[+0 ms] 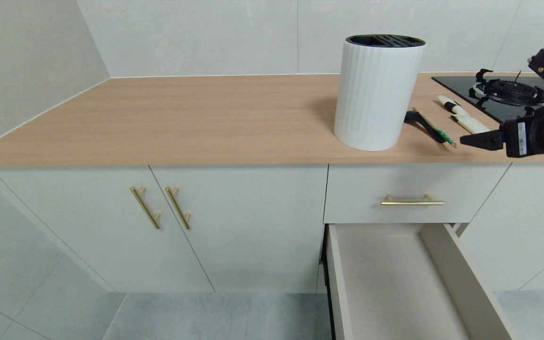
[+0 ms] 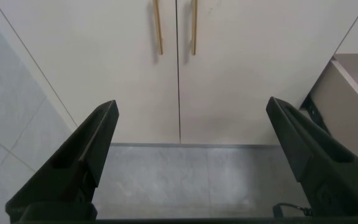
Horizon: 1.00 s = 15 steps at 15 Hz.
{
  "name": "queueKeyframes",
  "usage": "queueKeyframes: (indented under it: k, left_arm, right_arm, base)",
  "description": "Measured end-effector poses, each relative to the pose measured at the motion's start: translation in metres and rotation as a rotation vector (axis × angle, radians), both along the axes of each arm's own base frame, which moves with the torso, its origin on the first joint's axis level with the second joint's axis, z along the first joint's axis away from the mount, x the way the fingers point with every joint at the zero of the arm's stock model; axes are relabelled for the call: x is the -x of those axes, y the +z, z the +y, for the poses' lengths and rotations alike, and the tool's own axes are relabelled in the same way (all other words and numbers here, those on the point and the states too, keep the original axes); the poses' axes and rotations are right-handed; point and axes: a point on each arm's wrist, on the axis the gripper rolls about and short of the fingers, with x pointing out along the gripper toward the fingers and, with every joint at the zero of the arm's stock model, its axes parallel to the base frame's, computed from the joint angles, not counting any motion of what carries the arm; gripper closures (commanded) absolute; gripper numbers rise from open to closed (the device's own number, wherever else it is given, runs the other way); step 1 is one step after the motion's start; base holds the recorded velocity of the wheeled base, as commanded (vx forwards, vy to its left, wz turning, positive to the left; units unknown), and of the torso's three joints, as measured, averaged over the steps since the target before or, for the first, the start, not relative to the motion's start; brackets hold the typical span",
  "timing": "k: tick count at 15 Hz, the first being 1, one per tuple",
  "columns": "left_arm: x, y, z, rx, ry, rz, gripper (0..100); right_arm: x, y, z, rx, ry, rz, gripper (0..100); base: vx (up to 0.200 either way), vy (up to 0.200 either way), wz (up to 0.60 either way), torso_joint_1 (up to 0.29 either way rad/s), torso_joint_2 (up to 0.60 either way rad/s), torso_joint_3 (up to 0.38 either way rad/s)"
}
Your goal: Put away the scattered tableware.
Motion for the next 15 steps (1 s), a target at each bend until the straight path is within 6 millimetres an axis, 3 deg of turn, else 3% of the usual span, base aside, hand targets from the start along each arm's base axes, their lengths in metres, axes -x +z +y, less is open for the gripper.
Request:
queueKeyframes:
  k: [2,5,15]
  left_arm:
    - [0.000,0.000,0.000,0.000,-0.001,0.000,0]
    - [0.000,0.000,0.000,0.000,0.000,0.000,0]
    - [0.000,0.000,0.000,0.000,0.000,0.000,0]
  right_arm:
    - [-0.027,0.008,-0.007,-0.013,-0.031,0.018,0]
    - [-0.062,-0.001,-0.010,-0.047,-0.051,0.058,0]
    - [-0.093,-0.022,0.004,-0.083,-0.022,0.100,0]
  base:
    - [0.000,0.000,0.00,0.000,0.00,0.000]
    - [0.000,0.000,0.00,0.000,0.00,0.000]
    - [0.000,0.000,0.00,0.000,0.00,0.000]
